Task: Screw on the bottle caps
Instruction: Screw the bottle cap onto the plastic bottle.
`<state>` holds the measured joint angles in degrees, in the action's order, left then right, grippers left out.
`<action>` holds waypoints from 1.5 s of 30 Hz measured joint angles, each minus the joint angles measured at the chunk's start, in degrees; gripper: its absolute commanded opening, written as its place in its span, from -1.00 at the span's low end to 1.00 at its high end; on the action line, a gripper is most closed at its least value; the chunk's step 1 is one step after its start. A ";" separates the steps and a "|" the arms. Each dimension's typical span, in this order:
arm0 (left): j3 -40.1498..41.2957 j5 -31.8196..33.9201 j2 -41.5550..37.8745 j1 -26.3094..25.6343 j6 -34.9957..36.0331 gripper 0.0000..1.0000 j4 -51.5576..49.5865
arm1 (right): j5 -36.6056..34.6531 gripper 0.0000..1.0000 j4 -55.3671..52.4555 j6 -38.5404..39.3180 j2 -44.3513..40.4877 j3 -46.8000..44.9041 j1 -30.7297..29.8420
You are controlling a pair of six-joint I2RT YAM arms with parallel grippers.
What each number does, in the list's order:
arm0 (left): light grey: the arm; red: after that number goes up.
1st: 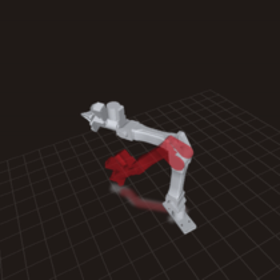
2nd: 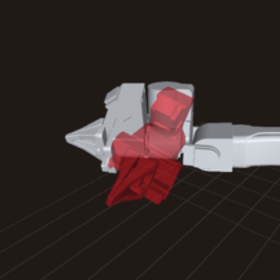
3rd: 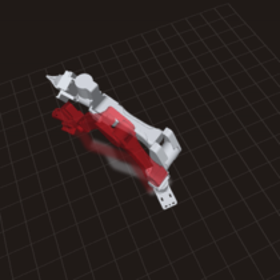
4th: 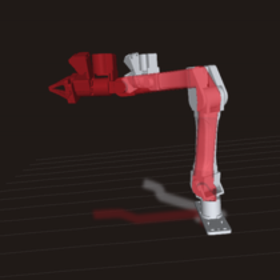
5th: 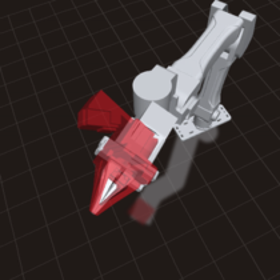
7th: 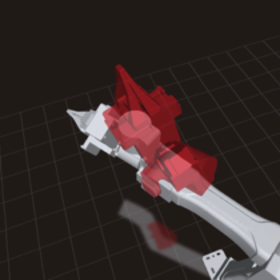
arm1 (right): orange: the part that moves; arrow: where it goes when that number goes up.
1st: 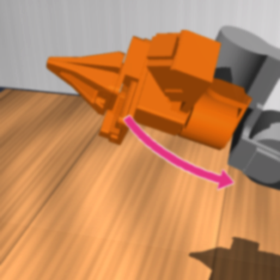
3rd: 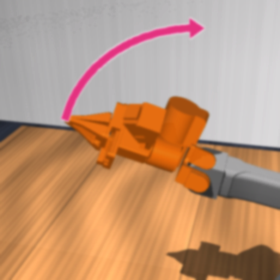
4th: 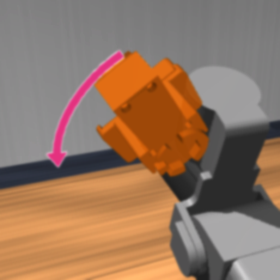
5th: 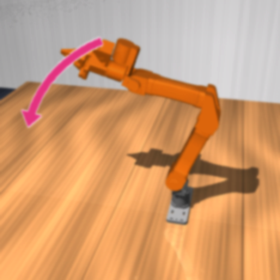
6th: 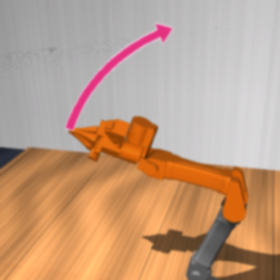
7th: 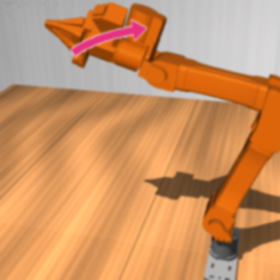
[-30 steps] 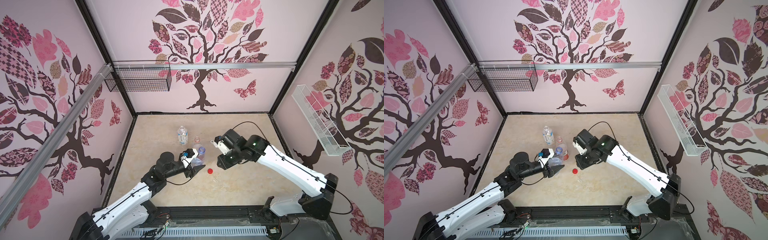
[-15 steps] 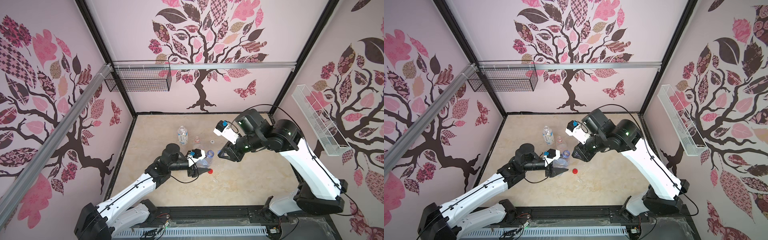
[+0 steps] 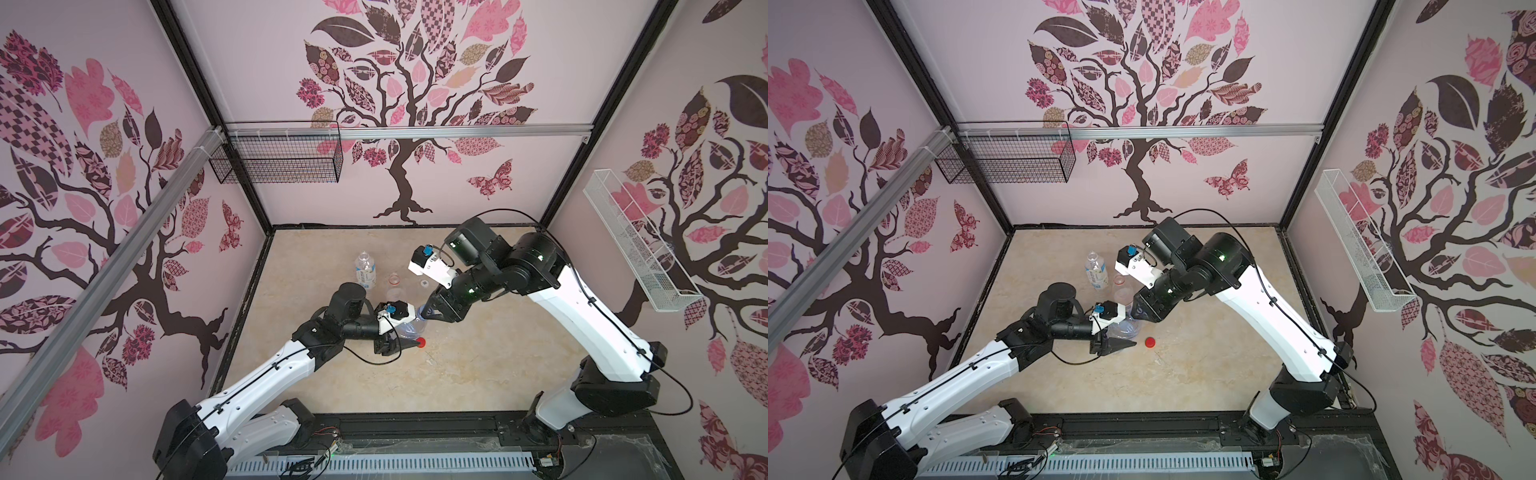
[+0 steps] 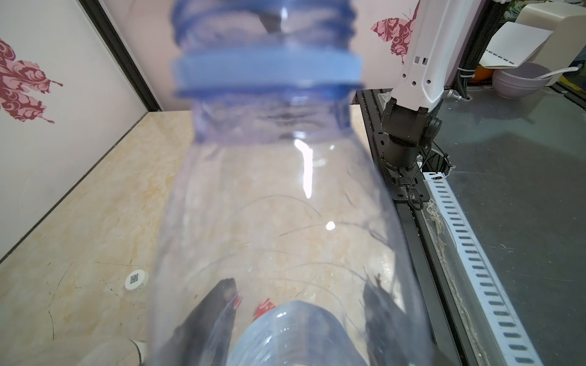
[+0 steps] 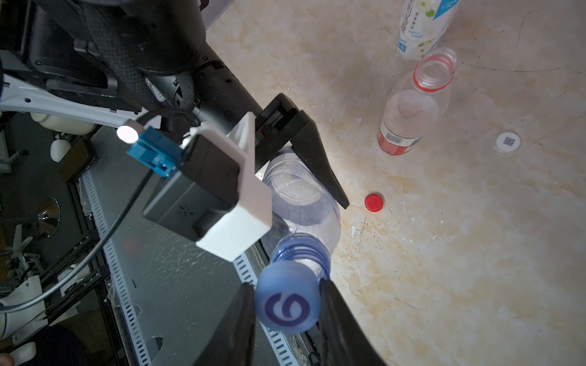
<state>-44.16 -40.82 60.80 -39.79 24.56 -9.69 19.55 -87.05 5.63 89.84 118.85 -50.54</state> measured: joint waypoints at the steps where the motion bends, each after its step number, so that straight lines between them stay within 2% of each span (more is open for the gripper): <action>1: 0.00 0.04 0.00 0.00 0.02 0.32 -0.07 | -0.02 -0.34 -0.02 0.02 0.11 0.00 -0.20; 14: -0.59 0.72 0.00 -0.44 1.22 0.31 -2.71 | -3.58 -0.33 -0.42 0.02 0.37 -1.16 -0.39; 21: -1.92 2.51 0.87 -2.75 2.91 0.29 -5.57 | -1.53 -0.34 -1.25 0.04 0.35 -1.62 -0.42; 30: -1.25 5.62 0.66 -2.91 2.89 0.29 -6.67 | -1.07 -0.33 -0.22 0.04 -0.61 -6.45 1.01; 45: -0.98 6.16 -0.07 -2.91 4.04 0.29 -6.84 | 2.32 -0.33 0.26 -0.20 -0.87 -7.28 1.99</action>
<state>-45.15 -34.65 60.73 -42.70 28.60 -16.53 21.87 -86.78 5.43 88.97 111.57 -48.56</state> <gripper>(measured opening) 0.649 0.339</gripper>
